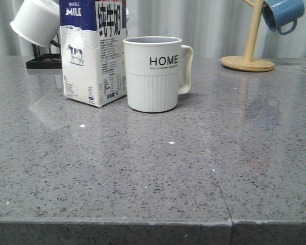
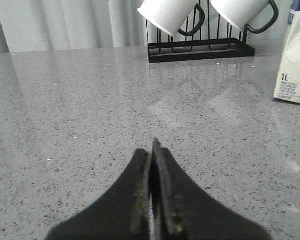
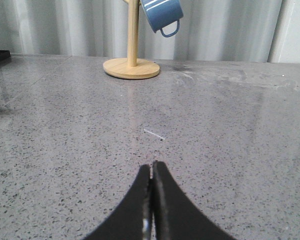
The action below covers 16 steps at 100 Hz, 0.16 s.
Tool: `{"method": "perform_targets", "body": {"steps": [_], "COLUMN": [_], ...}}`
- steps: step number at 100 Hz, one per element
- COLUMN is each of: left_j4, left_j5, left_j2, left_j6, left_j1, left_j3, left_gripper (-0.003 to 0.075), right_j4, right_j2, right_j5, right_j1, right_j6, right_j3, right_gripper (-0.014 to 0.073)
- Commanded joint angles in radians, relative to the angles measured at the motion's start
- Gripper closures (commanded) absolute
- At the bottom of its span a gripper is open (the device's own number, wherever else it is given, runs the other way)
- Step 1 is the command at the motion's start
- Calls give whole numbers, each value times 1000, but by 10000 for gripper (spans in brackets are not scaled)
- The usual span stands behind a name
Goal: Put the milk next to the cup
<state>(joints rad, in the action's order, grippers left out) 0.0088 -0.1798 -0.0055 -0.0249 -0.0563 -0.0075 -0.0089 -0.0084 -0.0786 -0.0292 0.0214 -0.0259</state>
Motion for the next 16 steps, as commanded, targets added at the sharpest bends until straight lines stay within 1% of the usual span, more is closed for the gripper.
{"method": "perform_targets", "body": {"steps": [1,16], "left_j4": [-2,-2], "left_j5": [77,77], "left_j2": [-29,-29], "left_j6": [10,10], "left_j1": [2,2], "left_j3": [61,61], "left_gripper": [741,741], "right_j4": [-1,-1], "right_j2": [-23,-23], "right_j5": [72,72], "right_j1": [-5,-5], "right_j6": [11,11], "right_j3": [18,18], "right_gripper": [659,659]}}
